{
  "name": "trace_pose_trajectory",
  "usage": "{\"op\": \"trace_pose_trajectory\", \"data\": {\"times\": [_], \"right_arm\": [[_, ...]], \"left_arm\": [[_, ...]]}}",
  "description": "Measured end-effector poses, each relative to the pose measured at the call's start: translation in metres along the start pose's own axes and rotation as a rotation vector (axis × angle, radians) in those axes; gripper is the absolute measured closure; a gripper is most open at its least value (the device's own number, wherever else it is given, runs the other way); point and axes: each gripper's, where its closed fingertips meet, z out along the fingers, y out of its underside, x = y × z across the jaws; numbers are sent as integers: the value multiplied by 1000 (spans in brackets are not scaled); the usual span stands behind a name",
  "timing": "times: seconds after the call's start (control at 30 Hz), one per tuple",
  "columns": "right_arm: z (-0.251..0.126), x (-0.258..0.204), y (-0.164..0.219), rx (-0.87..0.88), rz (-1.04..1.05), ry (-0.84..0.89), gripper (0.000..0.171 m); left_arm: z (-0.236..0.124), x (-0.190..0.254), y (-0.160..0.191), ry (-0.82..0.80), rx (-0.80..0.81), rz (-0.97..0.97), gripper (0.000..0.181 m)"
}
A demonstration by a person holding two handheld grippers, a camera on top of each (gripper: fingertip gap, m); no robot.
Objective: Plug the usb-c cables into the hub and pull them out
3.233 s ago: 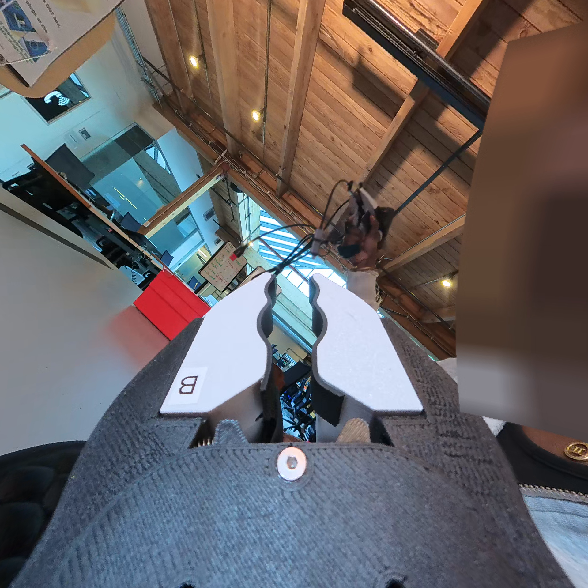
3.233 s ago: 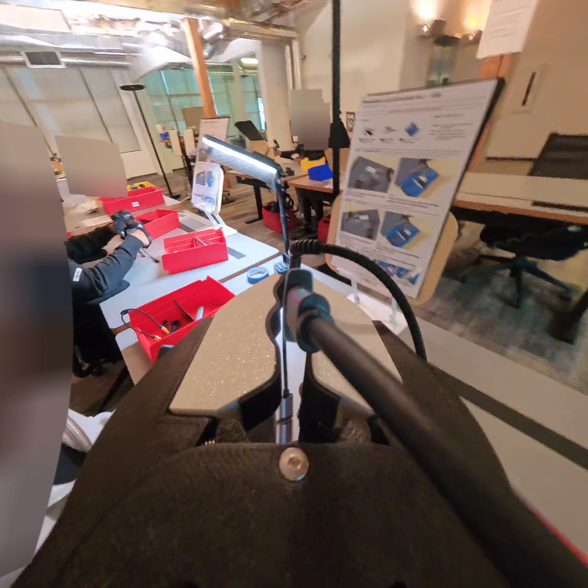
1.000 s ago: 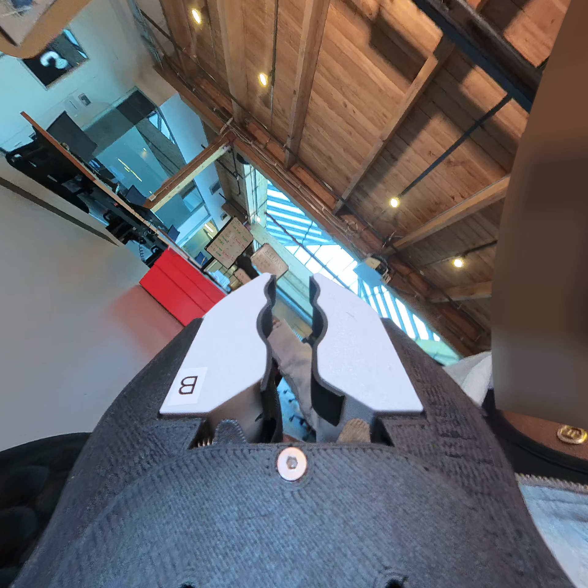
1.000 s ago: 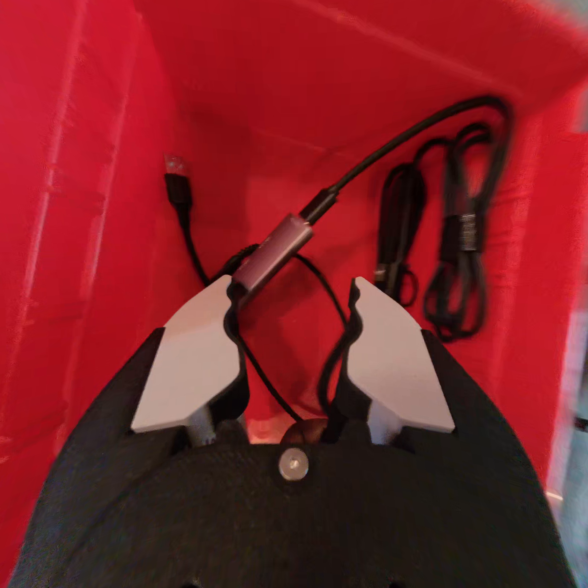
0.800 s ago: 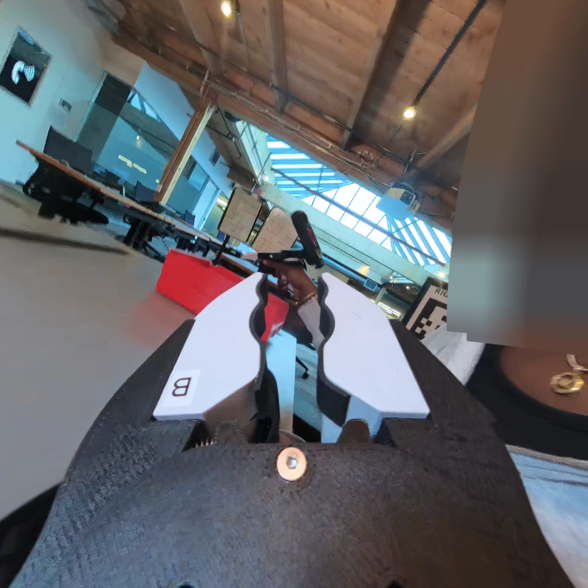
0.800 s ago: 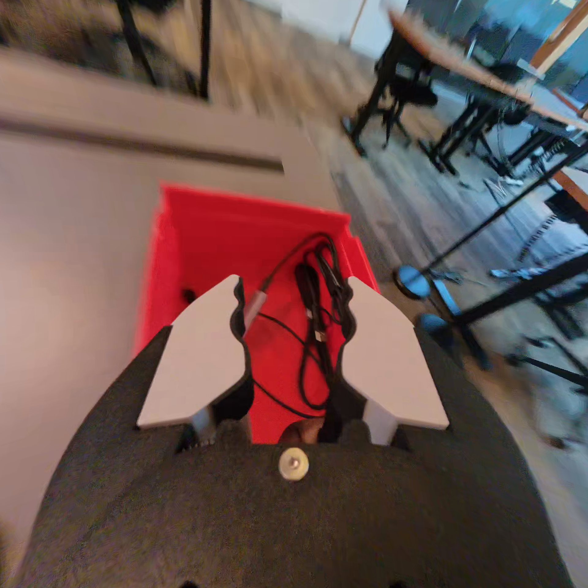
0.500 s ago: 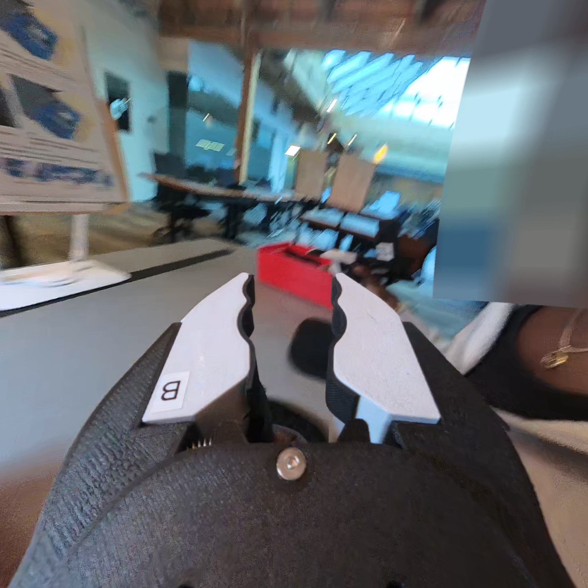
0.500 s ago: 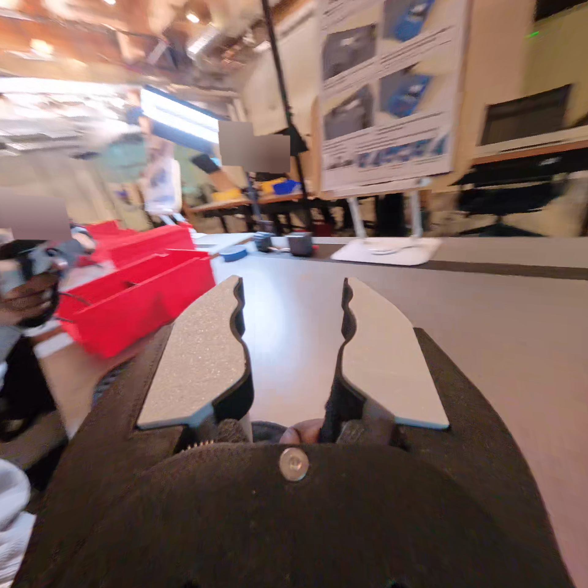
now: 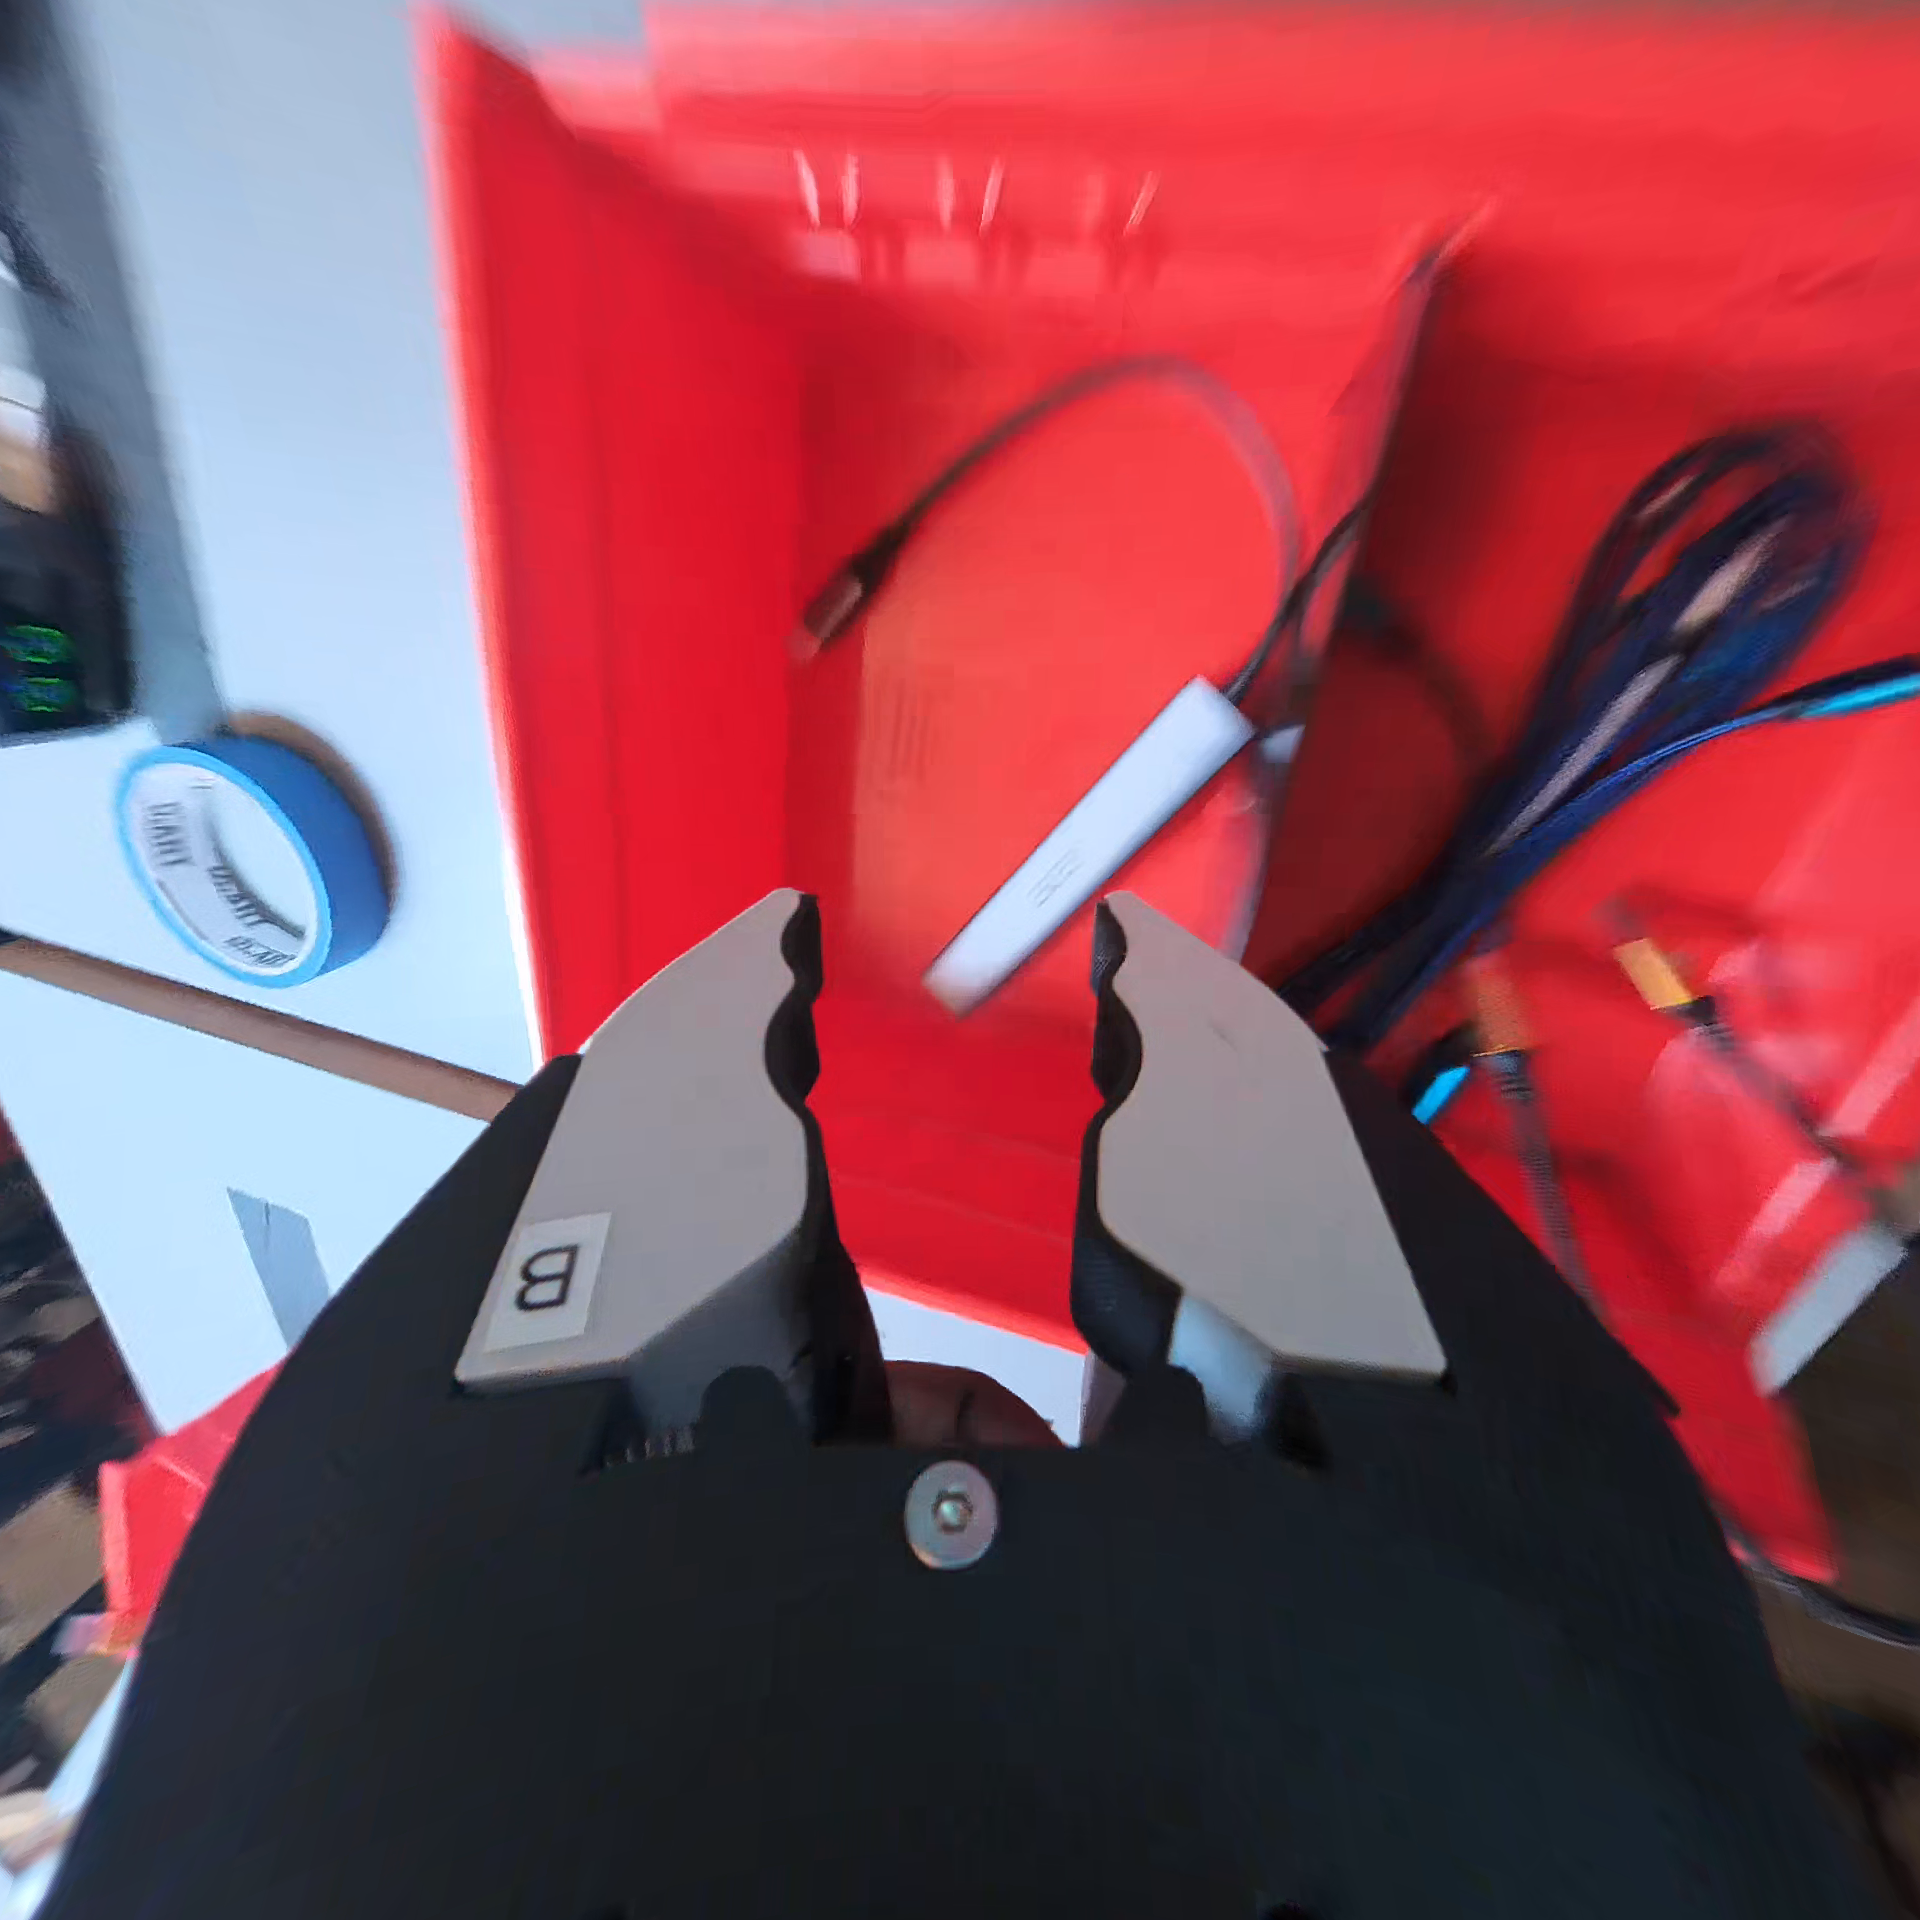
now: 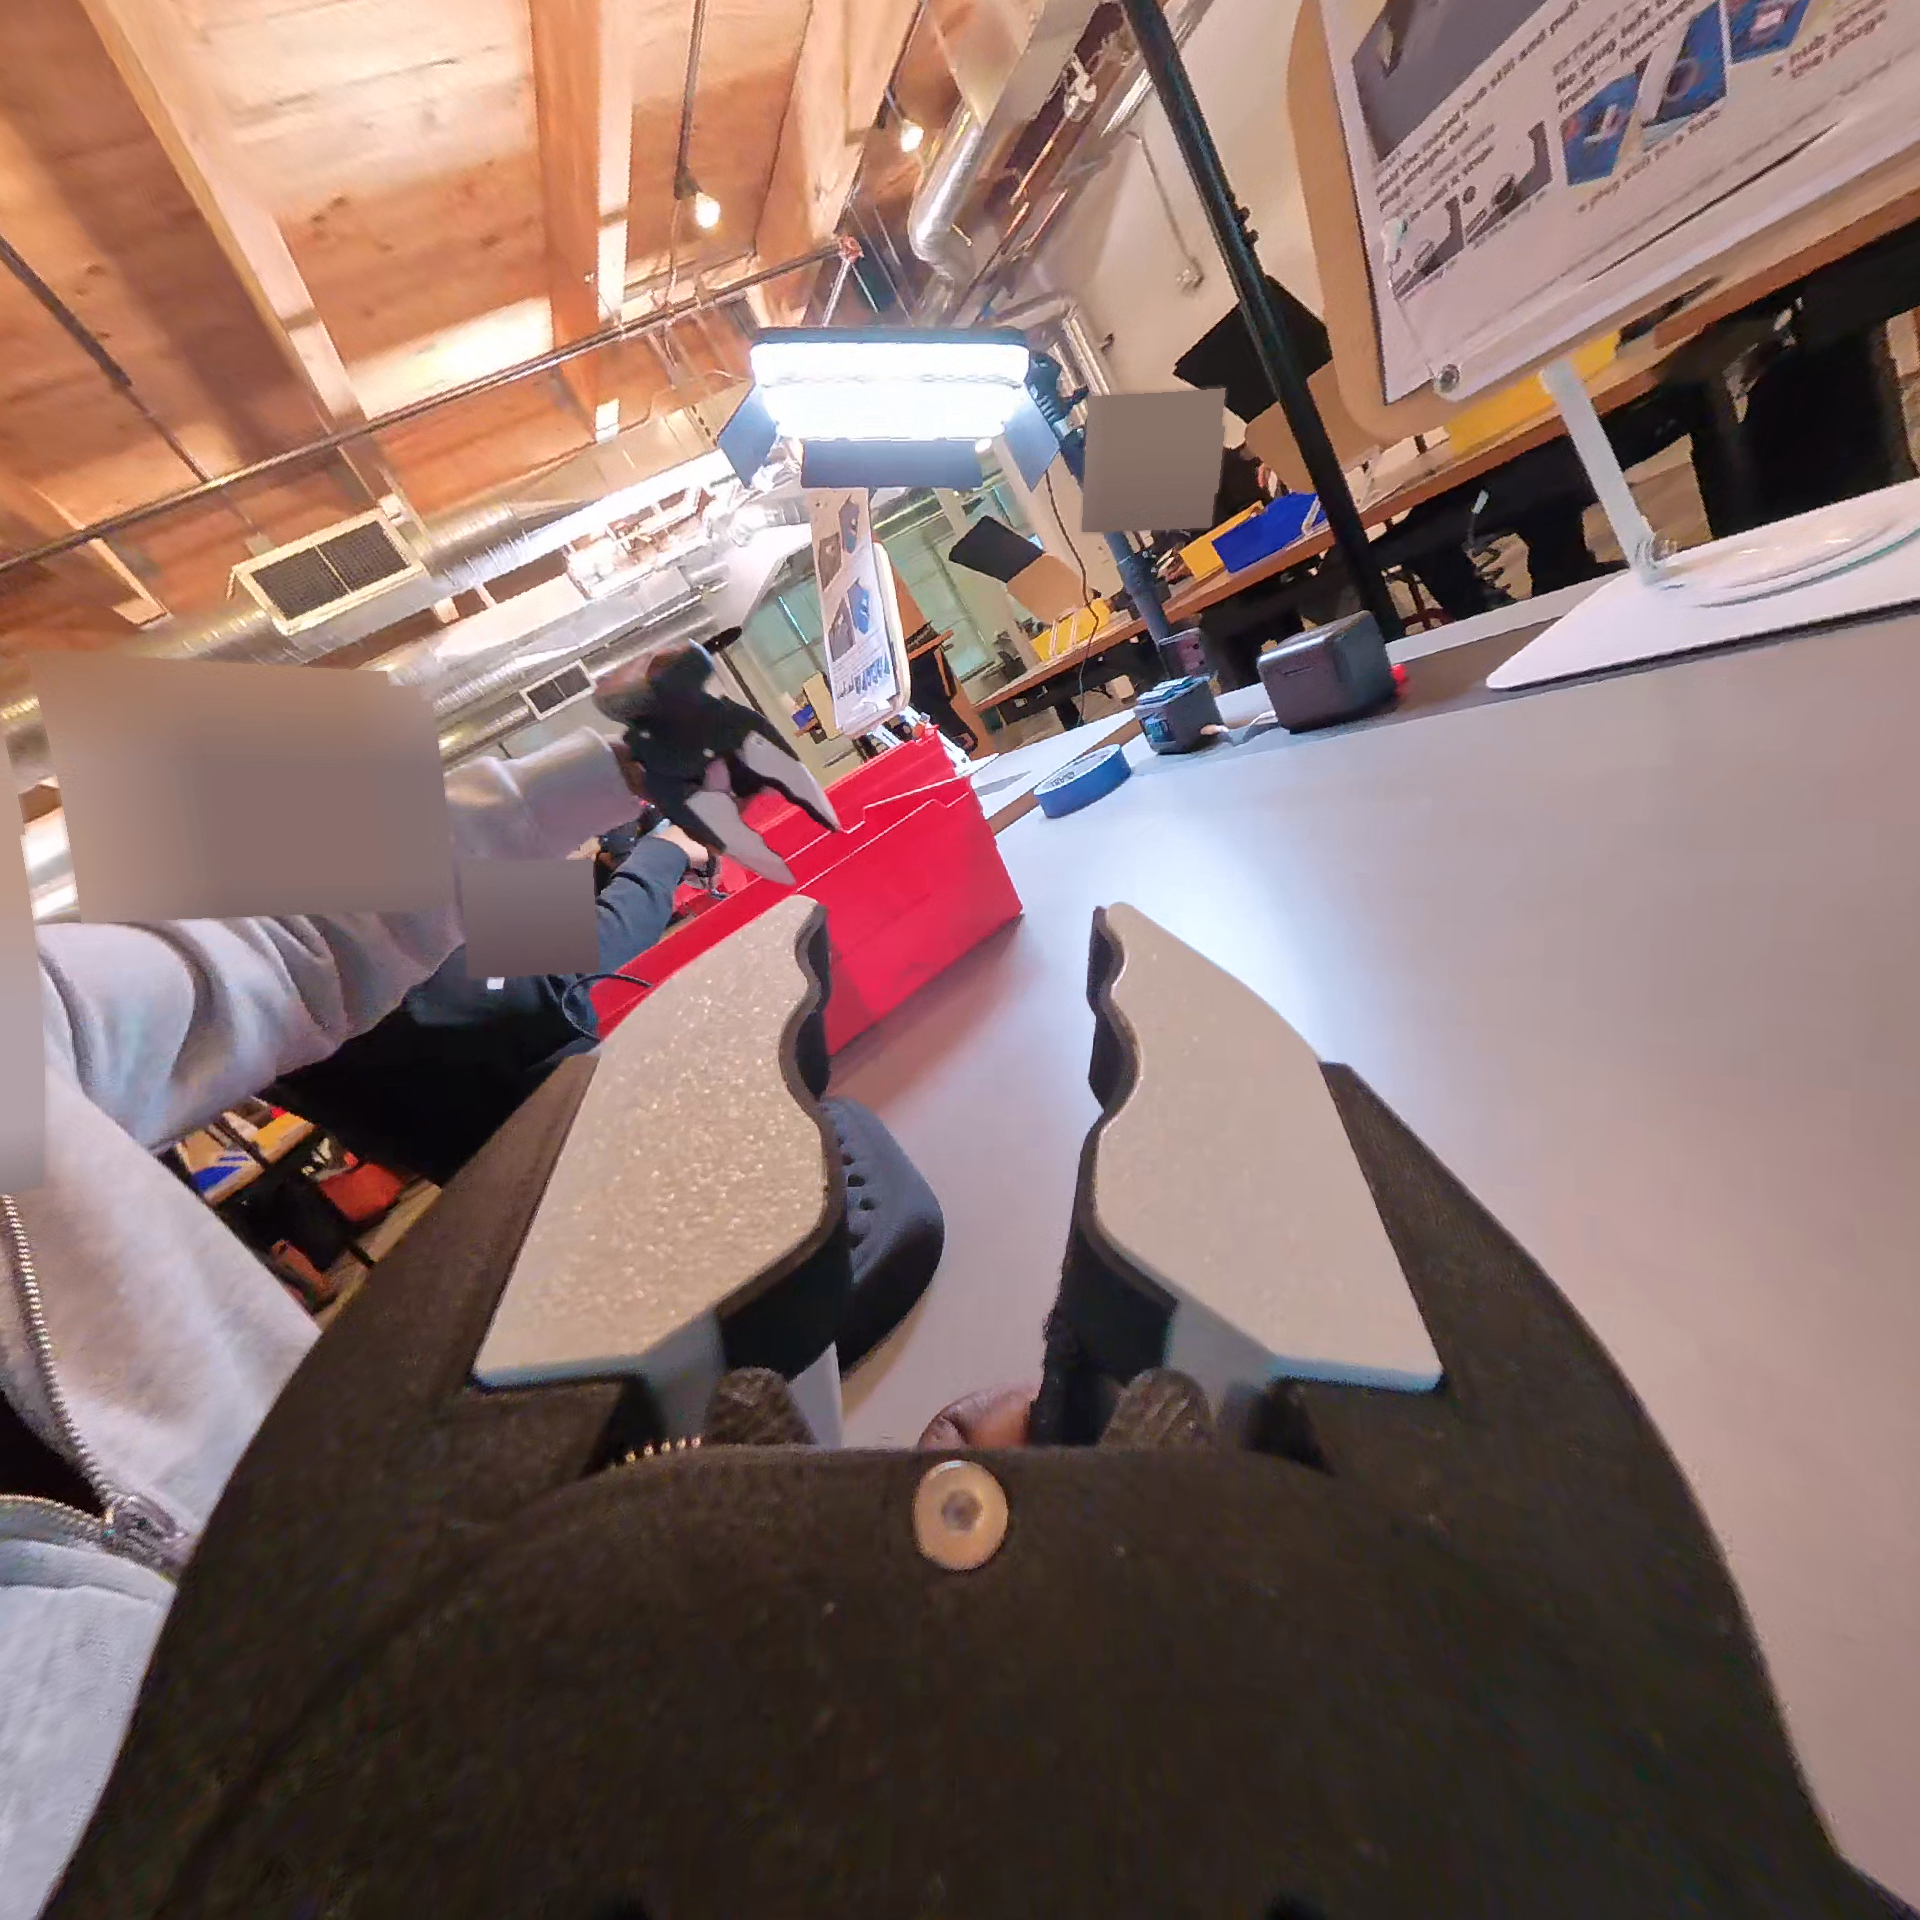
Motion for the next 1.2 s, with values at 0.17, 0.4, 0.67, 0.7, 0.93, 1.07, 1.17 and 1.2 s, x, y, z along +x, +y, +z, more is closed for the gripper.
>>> {"op": "trace_pose_trajectory", "data": {"times": [0.17, 0.4, 0.67, 0.7, 0.93, 1.07, 1.17, 1.2], "right_arm": [[-4, 5, -6, 44, 62, -9, 127], [-2, 4, -2, 20, 51, -11, 133], [-5, 7, -7, 52, 83, -7, 137], [-5, 7, -7, 55, 84, -5, 138], [-5, 12, -7, 55, 106, 11, 139], [-6, 14, -8, 66, 127, 17, 140], [-8, 14, -10, 82, 127, 20, 140], [-9, 14, -11, 85, 126, 21, 140]], "left_arm": [[39, 2, 35, 161, -299, 77, 130], [57, 17, 36, 278, -386, 115, 130], [78, 21, 33, 279, -375, 153, 133], [81, 21, 33, 272, -374, 163, 133], [77, 24, 35, 233, -332, 208, 149], [50, 7, 29, 134, -354, 242, 150], [18, -5, 19, 37, -335, 220, 151], [4, -10, 15, -2, -329, 212, 152]]}}
